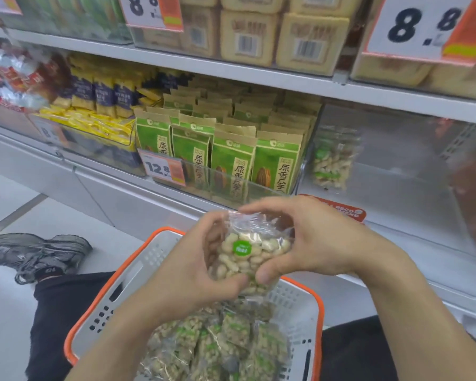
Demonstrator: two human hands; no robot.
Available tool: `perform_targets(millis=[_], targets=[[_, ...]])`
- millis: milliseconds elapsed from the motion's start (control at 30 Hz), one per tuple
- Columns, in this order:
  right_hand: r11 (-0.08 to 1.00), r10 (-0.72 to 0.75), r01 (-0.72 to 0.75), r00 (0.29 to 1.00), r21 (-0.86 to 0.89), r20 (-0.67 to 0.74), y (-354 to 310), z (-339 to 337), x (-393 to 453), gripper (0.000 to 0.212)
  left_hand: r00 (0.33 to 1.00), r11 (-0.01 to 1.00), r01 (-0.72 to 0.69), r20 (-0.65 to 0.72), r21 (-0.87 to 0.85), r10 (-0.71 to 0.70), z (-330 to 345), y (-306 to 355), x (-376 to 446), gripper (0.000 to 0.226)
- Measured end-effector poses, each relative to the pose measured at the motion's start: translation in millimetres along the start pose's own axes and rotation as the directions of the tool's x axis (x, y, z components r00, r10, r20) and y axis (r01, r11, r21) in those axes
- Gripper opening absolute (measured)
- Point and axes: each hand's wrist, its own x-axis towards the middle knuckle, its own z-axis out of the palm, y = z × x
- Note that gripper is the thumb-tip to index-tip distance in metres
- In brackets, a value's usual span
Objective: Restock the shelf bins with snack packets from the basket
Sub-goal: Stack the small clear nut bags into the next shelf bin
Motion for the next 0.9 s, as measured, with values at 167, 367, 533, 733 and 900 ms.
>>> perform_targets(millis=[167, 367, 533, 733, 900], targets=[[0.989, 0.028, 0.046, 0.877, 0.140, -0.480, 18.8, -26.3, -20.1, 0.055, 0.931, 0.971, -0.215, -0.279, 0.106, 0.237, -2.2, 13.5, 27.3, 0.062], [1.000, 0.001, -0.020, 0.496, -0.010, -0.868, 48.2, -48.0, -41.7, 0.054, 0.895, 0.825, -0.239, -0.214, 0.512, 0.392, 18.2, 8.7, 65.7, 0.043], [0.956, 0.238, -0.283, 0.591, 0.077, -0.771, 78.4, -56.7, -29.6, 0.065, 0.902, 0.718, -0.276, -0.087, 0.639, 0.423, 51.2, -17.6, 95.0, 0.053], [0.910, 0.358, -0.404, 0.647, 0.096, -0.673, 101.6, -67.5, 22.4, 0.049, 0.846, 0.684, -0.327, -0.121, 0.652, 0.520, 60.7, -39.7, 103.2, 0.032], [0.892, 0.416, -0.423, 0.628, 0.160, -0.658, 115.7, -69.2, 44.5, 0.067, 0.850, 0.674, -0.385, -0.041, 0.631, 0.524, 50.7, -41.0, 100.4, 0.038]])
